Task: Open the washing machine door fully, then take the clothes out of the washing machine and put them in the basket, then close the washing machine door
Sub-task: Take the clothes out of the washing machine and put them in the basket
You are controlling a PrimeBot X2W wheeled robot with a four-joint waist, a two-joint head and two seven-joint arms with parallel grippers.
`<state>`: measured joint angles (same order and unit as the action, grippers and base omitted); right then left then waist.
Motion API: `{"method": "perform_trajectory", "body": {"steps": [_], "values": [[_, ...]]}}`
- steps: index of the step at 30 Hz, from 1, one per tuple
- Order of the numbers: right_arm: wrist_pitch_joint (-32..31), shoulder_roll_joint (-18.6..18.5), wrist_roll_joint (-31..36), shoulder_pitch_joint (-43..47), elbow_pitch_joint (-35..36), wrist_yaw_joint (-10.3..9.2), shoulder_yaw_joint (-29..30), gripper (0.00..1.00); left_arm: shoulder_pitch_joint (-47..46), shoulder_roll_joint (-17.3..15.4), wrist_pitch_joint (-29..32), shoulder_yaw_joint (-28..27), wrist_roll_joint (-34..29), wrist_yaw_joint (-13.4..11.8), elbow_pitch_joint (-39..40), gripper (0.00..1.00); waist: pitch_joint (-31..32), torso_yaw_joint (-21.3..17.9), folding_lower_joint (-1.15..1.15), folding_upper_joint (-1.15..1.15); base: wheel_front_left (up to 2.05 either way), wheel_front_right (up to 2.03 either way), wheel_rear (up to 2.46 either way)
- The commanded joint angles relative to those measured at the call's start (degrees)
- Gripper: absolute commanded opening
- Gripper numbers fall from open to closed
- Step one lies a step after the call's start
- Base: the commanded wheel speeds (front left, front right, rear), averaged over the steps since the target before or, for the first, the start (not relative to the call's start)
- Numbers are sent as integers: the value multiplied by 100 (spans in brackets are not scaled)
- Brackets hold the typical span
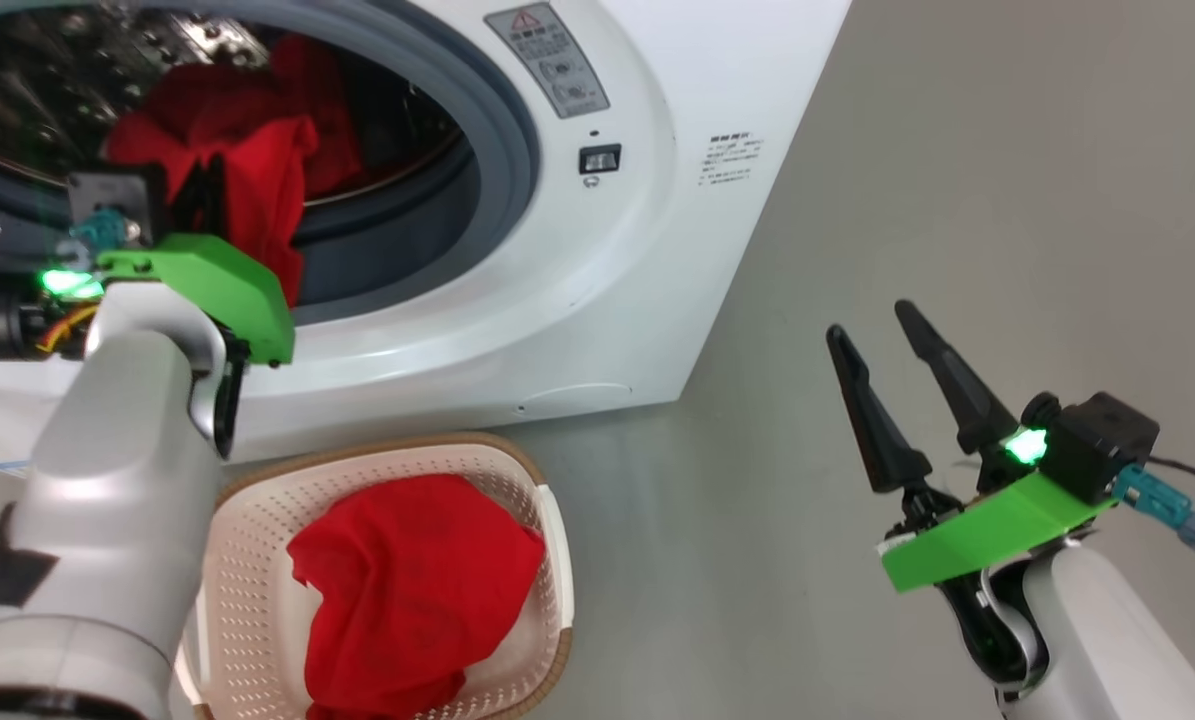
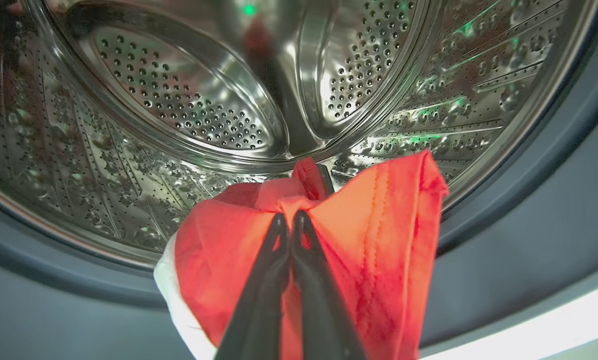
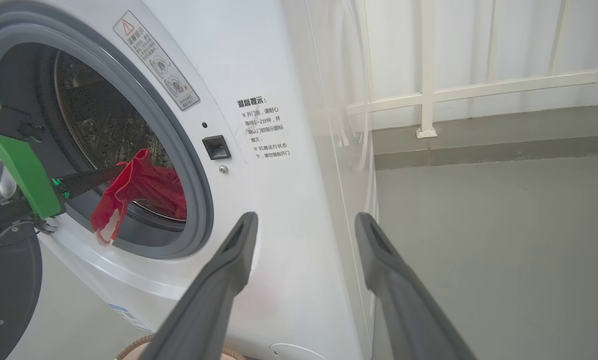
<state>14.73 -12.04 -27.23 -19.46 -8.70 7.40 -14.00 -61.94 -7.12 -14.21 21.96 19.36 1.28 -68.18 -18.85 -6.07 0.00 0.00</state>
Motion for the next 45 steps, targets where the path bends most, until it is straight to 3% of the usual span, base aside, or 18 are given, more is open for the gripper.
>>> {"method": "perform_trajectory", "body": {"steps": [1,13,27,38,45], "values": [[27,-49,4,190,114,9,-134,100,75,-207,-69,-72,10,12,260,0,146,100,0,0,0,0,0],[27,-95,-69,410,81,9,-112,100,1583,-421,-49,-151,32,-254,2739,0,449,279,0,0,0,0,0],[27,-61,-124,474,67,9,-11,100,3382,-969,837,-139,21,-904,6438,0,544,426,0,0,0,0,0],[27,-77,-137,469,72,9,-34,100,4043,-1203,1266,-191,-48,-1285,8190,0,559,492,0,0,0,0,0],[27,-88,-143,427,75,9,-90,100,4411,-1158,1382,-47,84,-1311,8217,0,504,452,0,0,0,0,0]]}}
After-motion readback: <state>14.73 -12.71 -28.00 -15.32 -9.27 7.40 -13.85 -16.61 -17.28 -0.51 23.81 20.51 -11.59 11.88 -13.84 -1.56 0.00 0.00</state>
